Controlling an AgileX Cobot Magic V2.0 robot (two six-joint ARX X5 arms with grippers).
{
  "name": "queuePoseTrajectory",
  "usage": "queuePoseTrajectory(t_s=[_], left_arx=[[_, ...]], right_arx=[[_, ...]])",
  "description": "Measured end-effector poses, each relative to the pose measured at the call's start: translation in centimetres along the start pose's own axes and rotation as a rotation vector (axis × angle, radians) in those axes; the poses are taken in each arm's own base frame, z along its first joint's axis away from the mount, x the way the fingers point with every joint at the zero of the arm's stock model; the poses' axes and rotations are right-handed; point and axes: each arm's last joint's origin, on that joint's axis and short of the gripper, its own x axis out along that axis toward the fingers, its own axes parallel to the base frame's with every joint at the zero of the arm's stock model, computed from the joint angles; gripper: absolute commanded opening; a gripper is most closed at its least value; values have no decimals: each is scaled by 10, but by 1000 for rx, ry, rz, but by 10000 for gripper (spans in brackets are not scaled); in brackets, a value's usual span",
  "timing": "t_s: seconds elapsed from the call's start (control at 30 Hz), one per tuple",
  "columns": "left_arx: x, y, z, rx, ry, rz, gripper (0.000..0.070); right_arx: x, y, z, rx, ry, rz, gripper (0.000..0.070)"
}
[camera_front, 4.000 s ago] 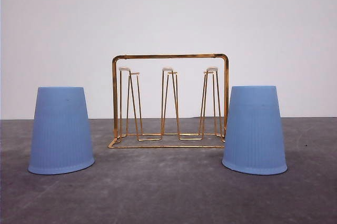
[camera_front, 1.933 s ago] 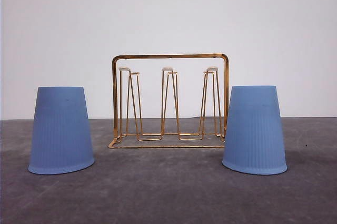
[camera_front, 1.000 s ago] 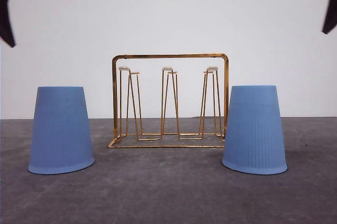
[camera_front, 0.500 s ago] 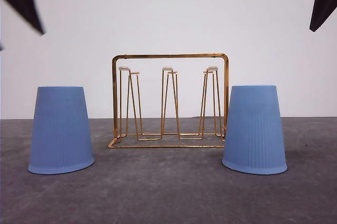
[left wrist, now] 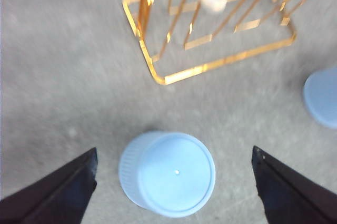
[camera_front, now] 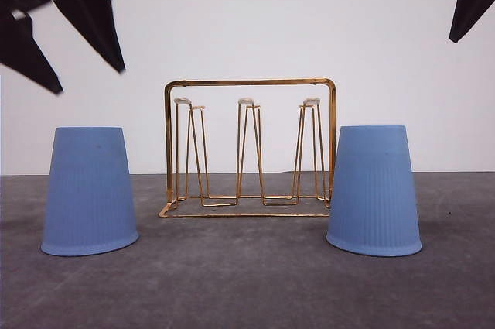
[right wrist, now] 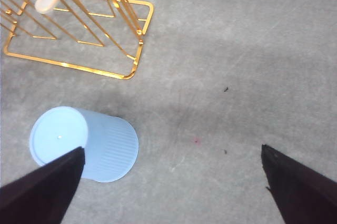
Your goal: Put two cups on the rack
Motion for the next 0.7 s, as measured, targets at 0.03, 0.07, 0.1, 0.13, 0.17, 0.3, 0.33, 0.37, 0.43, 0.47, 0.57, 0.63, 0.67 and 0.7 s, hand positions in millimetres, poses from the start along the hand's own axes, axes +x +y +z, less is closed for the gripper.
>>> queuePoseTrajectory(t_s=[0.03, 0.07, 0.1, 0.13, 0.17, 0.3, 0.33, 0.37, 0.43, 0.47, 0.57, 0.63, 0.67, 0.7], left_arx=[[5, -1, 0, 3, 17, 13, 583], [11, -1, 0, 6, 35, 25, 600], [17, -1, -1, 6, 53, 26, 599], [23, -1, -1, 5, 73, 28, 599], [29, 0, -1, 3, 94, 29, 599], [51, 3, -6, -7, 187, 36, 596], [55, 4, -7, -9, 207, 37, 595], [59, 4, -9, -9, 225, 38, 592], [63, 3, -10, -9, 251, 38, 571], [65, 3, -11, -10, 261, 39, 532], [66, 3, -11, -9, 265, 35, 317], [64, 2, -9, -2, 249, 39, 283], [62, 1, -5, 2, 229, 46, 283], [61, 1, -5, 2, 224, 42, 283]], right_arx=[[0, 0, 0, 0, 0, 0, 690], [0, 0, 0, 0, 0, 0, 690], [0, 0, 0, 0, 0, 0, 690], [0, 0, 0, 0, 0, 0, 690], [0, 0, 0, 0, 0, 0, 690], [0, 0, 0, 0, 0, 0, 690], [0, 0, 0, 0, 0, 0, 690], [0, 0, 0, 0, 0, 0, 690], [0, 0, 0, 0, 0, 0, 690], [0, 0, 0, 0, 0, 0, 690], [0, 0, 0, 0, 0, 0, 690], [0, 0, 0, 0, 0, 0, 690], [0, 0, 0, 0, 0, 0, 690], [0, 0, 0, 0, 0, 0, 690]])
